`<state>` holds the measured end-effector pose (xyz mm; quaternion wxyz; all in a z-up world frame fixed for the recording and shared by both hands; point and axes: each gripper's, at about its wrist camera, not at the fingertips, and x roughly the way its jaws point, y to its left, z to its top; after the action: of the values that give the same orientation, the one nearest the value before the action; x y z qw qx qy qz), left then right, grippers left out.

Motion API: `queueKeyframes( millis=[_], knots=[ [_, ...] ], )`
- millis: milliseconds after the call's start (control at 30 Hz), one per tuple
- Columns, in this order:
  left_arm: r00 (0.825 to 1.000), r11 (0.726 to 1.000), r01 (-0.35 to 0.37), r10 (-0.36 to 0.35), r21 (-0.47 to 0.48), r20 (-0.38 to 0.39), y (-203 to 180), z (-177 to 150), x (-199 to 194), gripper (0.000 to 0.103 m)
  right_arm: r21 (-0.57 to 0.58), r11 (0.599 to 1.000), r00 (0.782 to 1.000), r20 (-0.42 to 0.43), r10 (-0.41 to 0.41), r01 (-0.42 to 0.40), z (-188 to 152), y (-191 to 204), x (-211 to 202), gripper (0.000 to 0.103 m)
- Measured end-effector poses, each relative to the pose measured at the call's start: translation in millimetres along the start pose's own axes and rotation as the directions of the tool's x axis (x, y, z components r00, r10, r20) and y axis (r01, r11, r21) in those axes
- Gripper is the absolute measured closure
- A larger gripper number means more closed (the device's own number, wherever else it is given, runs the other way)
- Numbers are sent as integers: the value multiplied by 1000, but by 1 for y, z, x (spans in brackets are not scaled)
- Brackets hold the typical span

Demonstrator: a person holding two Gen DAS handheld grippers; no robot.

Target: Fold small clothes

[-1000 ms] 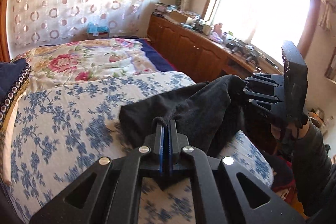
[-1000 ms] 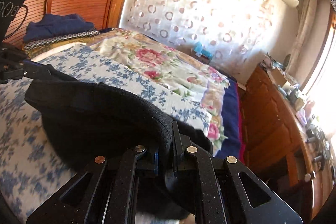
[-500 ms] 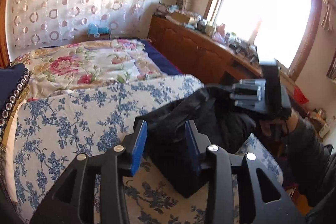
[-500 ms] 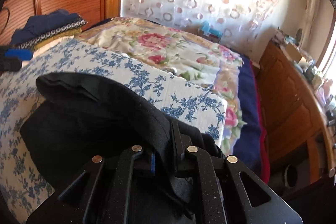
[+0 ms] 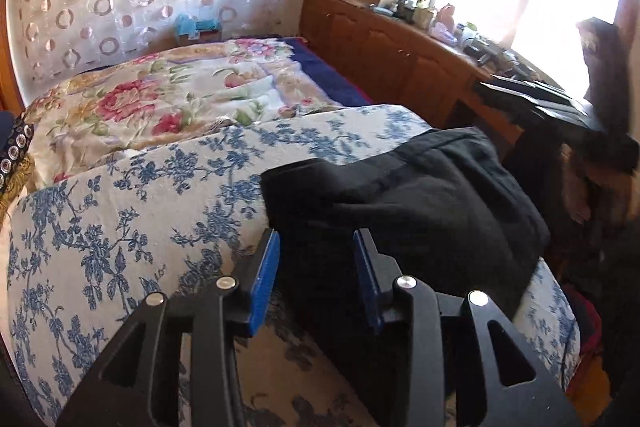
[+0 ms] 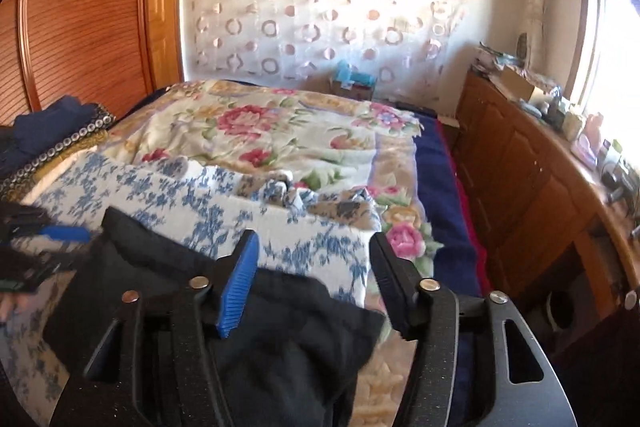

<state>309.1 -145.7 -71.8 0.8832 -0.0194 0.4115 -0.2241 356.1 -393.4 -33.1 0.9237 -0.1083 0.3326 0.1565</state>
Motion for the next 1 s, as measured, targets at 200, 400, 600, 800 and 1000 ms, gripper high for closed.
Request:
queueKeyframes(
  millis=[200, 400, 600, 800, 1000],
  knots=[
    [998, 1000, -16, 15, -15, -59, 9, -6, 20, 64, 76, 996, 994, -96, 59, -52, -43, -8, -3, 25],
    [997, 1000, -21, 21, -6, -68, 3, -12, 28, 58, 148, 986, 983, -149, 103, -81, -72, -13, 12, 25],
    [997, 999, -33, 33, -4, -69, -1, -9, 32, 56, 224, 966, 973, -158, 170, -133, -82, -19, 25, 25],
    [991, 983, 118, -125, -143, -39, 18, -8, 28, 74, 256, 954, 968, -152, 201, -158, -85, -23, 25, 25],
    [992, 990, 117, -120, -83, -25, 6, -10, 22, 96, 244, 957, 968, -156, 198, -157, -84, -22, 25, 25]
  ],
)
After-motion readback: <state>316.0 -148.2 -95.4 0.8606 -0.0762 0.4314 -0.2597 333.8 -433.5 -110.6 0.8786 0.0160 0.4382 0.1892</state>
